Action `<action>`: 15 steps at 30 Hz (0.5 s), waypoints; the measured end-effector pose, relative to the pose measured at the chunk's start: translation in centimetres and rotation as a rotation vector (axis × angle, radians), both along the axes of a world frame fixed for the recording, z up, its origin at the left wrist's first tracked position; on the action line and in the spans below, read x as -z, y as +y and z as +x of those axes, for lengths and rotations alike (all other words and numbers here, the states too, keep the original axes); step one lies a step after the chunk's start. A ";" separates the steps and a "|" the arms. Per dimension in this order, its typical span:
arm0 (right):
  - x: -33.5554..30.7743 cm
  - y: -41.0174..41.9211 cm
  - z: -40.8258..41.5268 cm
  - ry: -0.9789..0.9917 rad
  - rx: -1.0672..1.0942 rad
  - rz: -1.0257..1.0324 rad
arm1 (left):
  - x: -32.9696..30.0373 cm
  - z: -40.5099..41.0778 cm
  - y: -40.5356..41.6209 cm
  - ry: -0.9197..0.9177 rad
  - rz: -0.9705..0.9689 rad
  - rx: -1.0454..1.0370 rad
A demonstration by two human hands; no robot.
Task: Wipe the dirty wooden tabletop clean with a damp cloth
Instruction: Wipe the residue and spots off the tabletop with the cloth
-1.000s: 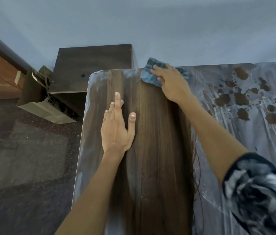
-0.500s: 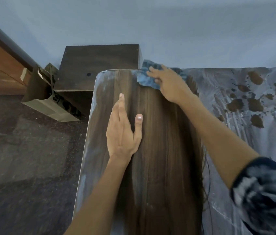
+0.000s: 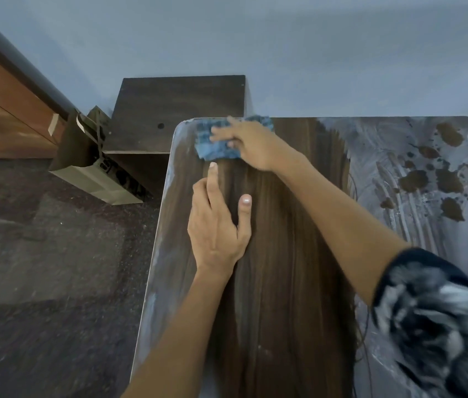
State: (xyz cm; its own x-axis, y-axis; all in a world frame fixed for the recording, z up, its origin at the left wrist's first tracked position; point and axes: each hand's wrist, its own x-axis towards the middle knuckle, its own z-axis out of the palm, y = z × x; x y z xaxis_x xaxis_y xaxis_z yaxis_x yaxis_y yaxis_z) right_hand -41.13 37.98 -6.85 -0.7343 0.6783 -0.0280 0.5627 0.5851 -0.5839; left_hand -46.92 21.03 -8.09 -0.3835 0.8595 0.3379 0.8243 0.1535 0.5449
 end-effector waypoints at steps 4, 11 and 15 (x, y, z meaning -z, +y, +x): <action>0.5 0.7 -6.2 -0.077 0.065 0.115 | -0.1 0.0 0.0 -0.007 0.007 -0.001; 0.0 -3.0 -4.1 -0.081 -0.406 -0.116 | -0.3 0.1 -0.2 -0.020 0.034 -0.030; -1.1 -2.3 1.5 -0.049 -0.275 -0.168 | -0.3 0.2 -0.3 0.015 0.018 -0.022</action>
